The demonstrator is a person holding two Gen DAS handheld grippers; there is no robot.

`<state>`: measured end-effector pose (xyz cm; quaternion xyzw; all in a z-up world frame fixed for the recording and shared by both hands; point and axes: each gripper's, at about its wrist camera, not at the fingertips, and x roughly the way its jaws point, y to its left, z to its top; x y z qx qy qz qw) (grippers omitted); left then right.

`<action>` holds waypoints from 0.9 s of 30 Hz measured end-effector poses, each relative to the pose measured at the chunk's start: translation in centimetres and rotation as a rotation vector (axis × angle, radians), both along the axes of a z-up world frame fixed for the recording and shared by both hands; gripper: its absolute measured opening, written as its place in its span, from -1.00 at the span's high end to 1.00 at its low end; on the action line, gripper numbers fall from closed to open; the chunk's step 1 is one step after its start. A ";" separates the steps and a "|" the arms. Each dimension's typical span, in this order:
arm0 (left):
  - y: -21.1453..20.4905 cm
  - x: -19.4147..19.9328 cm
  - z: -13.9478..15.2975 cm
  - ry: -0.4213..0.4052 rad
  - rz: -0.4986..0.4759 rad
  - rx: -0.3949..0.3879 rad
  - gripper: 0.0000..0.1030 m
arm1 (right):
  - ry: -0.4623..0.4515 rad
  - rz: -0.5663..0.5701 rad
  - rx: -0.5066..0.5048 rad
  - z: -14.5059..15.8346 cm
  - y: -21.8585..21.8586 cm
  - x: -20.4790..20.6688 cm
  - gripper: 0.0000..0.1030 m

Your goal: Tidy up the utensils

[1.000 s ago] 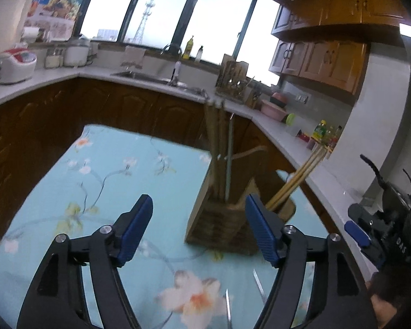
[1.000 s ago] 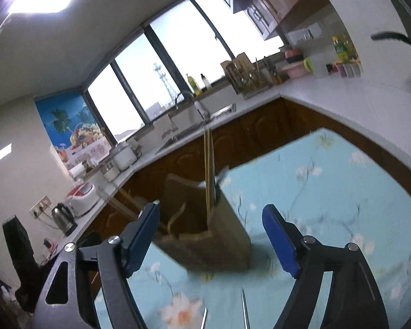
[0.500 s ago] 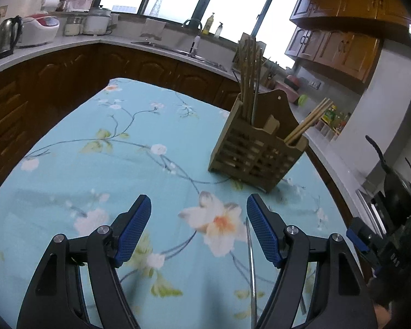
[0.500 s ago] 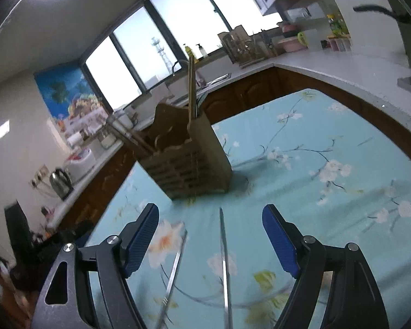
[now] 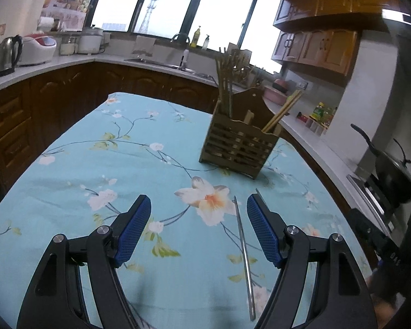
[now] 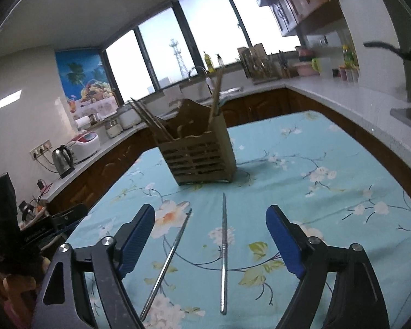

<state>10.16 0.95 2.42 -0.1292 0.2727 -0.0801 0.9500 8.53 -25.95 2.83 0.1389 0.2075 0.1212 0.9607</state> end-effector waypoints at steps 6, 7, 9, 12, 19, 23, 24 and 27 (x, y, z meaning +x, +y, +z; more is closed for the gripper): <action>0.0 -2.5 1.9 -0.083 -0.014 0.030 -0.44 | -0.152 -0.018 -0.096 2.1 1.4 -3.2 -0.74; -0.1 -3.0 2.4 -0.109 -0.017 0.040 -0.48 | -0.175 -0.024 -0.104 2.5 1.5 -3.6 -0.80; -0.2 -3.9 3.1 -0.155 -0.002 0.070 -0.78 | -0.255 -0.047 -0.124 3.8 1.5 -5.0 -1.00; -0.1 -5.3 3.1 -0.221 0.058 0.090 -0.99 | -0.364 -0.082 -0.164 4.4 1.6 -7.1 -1.00; -0.9 -5.4 0.3 -0.196 0.086 0.137 -1.00 | -0.295 -0.109 -0.183 0.6 1.9 -6.5 -1.00; -2.1 -5.8 -1.2 -0.196 0.089 0.208 -1.00 | -0.255 -0.119 -0.197 -0.7 1.8 -6.5 -1.00; -2.4 -5.9 -1.5 -0.195 0.088 0.226 -1.00 | -0.248 -0.120 -0.201 -0.8 1.8 -6.5 -1.00; -3.1 -5.9 -1.9 -0.195 0.085 0.257 -1.00 | -0.239 -0.123 -0.201 -1.1 1.6 -6.8 -1.00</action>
